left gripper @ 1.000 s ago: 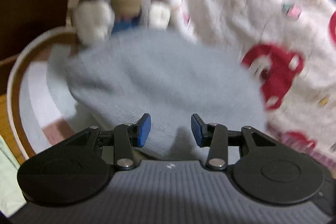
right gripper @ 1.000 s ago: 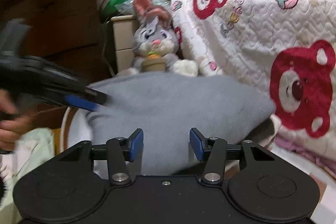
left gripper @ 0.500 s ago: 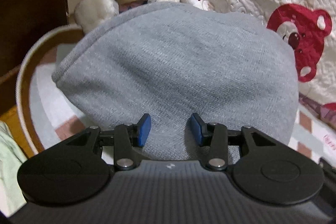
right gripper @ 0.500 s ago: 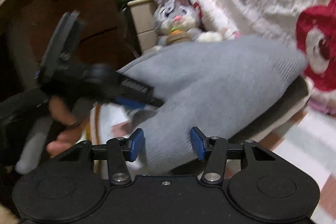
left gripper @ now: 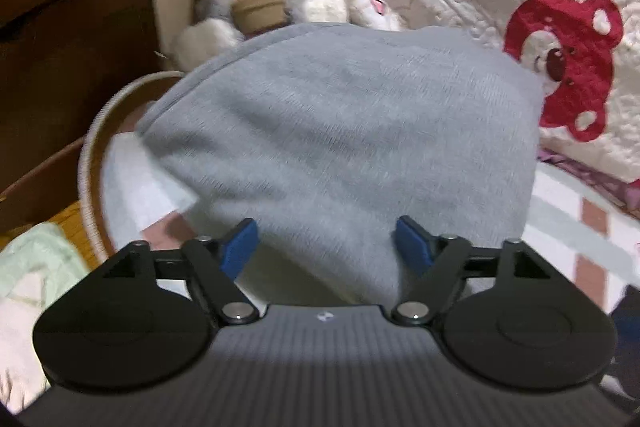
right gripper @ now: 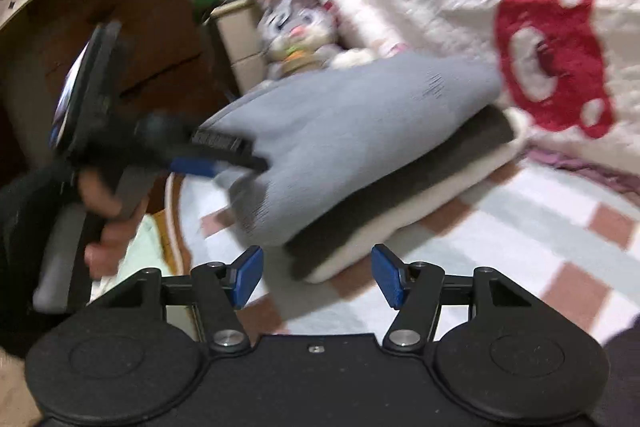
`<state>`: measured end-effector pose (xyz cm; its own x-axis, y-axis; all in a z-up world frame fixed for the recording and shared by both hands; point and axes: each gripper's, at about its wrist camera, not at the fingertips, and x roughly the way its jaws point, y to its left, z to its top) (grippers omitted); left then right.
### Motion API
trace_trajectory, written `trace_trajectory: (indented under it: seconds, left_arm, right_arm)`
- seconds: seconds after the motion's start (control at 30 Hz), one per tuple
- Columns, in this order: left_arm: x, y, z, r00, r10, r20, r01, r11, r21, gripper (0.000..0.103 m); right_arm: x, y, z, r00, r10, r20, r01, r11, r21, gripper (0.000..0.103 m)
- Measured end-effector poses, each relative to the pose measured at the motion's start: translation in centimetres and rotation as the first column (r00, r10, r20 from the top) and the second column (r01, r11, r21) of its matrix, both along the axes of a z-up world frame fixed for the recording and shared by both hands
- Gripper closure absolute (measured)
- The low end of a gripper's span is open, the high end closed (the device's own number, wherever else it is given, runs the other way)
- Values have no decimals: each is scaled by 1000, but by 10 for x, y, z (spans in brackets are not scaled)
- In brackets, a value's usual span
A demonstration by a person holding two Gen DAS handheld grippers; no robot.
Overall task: Fold clothes
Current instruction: 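Open both grippers and release the sweater on the stack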
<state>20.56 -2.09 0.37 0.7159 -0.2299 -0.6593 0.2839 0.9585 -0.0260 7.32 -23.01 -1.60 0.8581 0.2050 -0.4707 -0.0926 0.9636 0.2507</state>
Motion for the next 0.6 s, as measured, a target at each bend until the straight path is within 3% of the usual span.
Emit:
trace_trajectory:
  seconds: [0.13,0.3,0.37,0.43,0.5,0.6]
  left_arm:
    - [-36,1,0,1000,5,3,-5,1000,-18,25]
    - [-82,2,0,1000,11,7,-11,999,-40,23]
    - [-102,0,1,999,23,29,-22,999,-38,18]
    - [-127,-6,5,992,62,113,-62,998,-8,0]
    - [-148,-11,5,987,64,150,-67,998,13,0]
    - [-167,-10,4,998,27,53,-26,999,-25,0]
  right_arm:
    - [-27,-7,5,997,-63,46,66,996,-66,35]
    - [-68,-13,16,989,-123,85,128,990,-58,31]
    - [-86,-15,19,984,-150,96,154,987,-44,25]
    - [-103,-15,18,979,-179,94,181,983,-23,17]
    - [-120,-15,17,974,-207,92,208,978,-1,16]
    - [-145,-16,16,964,-250,86,248,968,31,16]
